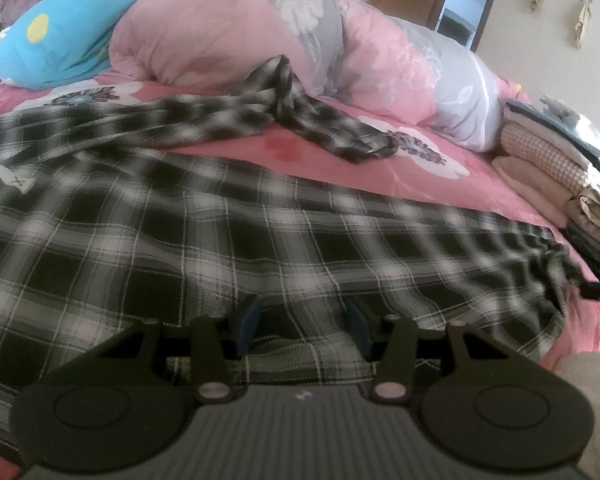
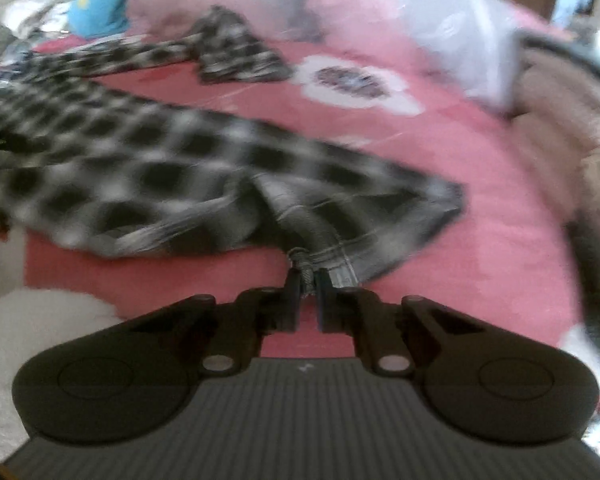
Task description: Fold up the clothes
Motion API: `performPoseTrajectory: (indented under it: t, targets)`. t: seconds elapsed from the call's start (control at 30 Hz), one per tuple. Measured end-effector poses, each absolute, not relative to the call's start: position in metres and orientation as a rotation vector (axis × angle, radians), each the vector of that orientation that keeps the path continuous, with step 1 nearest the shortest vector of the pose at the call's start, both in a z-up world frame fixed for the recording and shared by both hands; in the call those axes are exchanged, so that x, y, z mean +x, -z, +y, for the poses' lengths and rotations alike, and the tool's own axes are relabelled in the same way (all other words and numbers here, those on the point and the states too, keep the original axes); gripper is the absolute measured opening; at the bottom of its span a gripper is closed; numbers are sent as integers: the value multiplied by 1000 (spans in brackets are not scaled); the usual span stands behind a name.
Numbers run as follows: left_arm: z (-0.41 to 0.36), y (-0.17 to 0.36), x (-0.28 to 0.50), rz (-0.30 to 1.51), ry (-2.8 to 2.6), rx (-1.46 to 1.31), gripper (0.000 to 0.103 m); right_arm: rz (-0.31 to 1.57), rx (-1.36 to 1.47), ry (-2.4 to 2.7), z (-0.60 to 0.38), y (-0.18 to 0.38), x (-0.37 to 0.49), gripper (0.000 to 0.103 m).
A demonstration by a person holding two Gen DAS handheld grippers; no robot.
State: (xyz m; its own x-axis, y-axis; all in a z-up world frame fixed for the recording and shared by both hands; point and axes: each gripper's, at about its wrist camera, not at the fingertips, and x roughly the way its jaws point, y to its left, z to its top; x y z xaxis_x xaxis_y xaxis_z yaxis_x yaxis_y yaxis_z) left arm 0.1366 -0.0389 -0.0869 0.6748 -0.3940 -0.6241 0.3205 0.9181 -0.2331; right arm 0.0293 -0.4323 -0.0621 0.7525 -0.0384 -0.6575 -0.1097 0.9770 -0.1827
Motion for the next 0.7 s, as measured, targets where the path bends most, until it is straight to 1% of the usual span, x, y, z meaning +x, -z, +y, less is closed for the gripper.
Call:
performPoseTrajectory:
  t: [0.13,0.27,0.4,0.5,0.53,0.6,0.63,0.7]
  targets:
    - [-39,86,137,731,399,-103,50,686,-318,44,-442,51,12,5]
    - [-39,86,135,733,397,-96,50,678,-491,104,-448,49,-7,5]
    - [-40,86,134,734,396,-91,50,739,-615,130,-459,71,-14,5]
    - [-39,86,134,736,395,-86,50,816,-625,196,-475,96,-15,5]
    - [-39,85,134,737,395,-85,50,815,-544,212,-483,95,-18,5]
    - [-40,84,134,740,393,-84,50,766,-292,238,-501,83,-27,6]
    - [-40,84,134,741,392,-84,50,731,-144,245,-512,77,-33,7]
    - [-40,84,133,741,389,-84,50,618,246,230,-538,65,-48,9]
